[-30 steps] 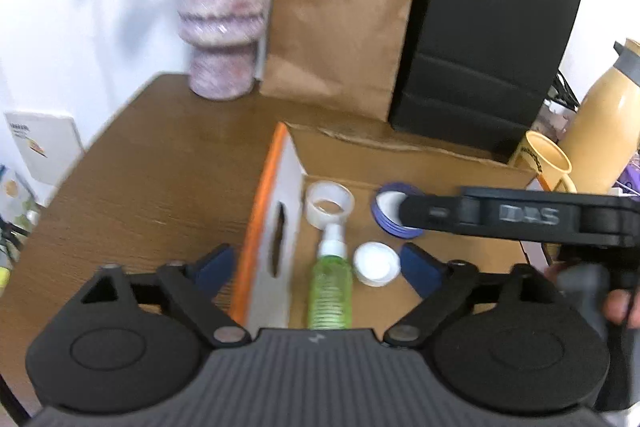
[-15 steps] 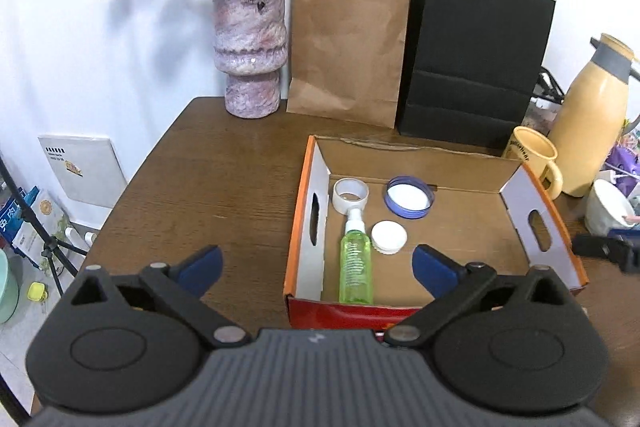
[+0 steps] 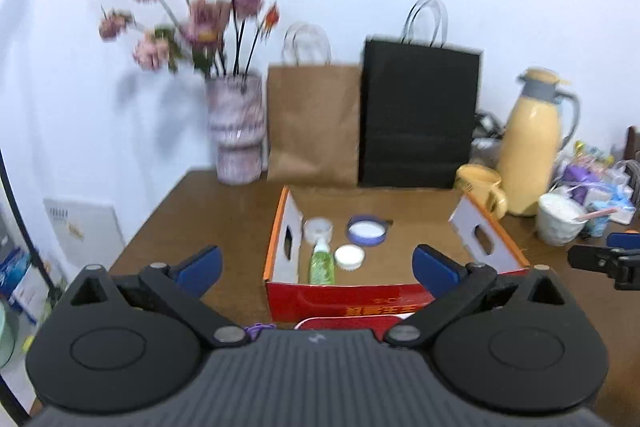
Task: Organize rigid objects
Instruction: 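Withdraw both open tools from the box back toward the table items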
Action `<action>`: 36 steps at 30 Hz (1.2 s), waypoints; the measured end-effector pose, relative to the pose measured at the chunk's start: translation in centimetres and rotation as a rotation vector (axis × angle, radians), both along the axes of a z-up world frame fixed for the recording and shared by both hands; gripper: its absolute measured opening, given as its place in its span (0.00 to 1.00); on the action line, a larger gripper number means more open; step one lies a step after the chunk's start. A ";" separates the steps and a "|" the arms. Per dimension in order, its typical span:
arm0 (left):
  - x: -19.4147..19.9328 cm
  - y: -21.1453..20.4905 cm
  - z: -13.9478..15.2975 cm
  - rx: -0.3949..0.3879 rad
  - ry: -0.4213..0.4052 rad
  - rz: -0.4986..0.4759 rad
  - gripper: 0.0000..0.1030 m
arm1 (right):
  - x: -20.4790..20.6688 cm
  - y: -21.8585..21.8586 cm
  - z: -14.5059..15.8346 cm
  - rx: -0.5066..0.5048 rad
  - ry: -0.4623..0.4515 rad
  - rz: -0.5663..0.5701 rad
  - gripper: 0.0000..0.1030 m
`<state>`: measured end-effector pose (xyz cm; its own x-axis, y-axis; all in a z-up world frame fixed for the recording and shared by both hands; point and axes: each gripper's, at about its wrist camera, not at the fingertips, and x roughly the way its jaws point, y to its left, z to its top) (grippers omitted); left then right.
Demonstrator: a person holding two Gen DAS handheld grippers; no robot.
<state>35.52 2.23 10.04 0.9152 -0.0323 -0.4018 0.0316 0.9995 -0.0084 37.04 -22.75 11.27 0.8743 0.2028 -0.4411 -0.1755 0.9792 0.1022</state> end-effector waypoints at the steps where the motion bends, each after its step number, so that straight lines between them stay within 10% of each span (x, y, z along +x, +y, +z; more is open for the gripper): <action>1: -1.2 0.0 -0.3 -0.004 -0.022 -0.008 1.00 | -1.3 0.0 -0.3 0.001 -0.022 0.000 0.89; 19: -25.4 4.5 -8.1 -0.022 -0.170 0.063 1.00 | -24.6 2.4 -10.3 -0.061 -0.160 0.088 0.90; 36: -34.5 0.7 -10.3 -0.002 -0.275 0.020 1.00 | -37.4 3.2 -11.0 -0.033 -0.430 0.134 1.00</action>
<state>1.07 2.89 -0.31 0.9903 -0.0131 -0.1383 0.0127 0.9999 -0.0038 -0.40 -19.53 0.31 0.9465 0.3186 -0.0519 -0.3207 0.9464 -0.0381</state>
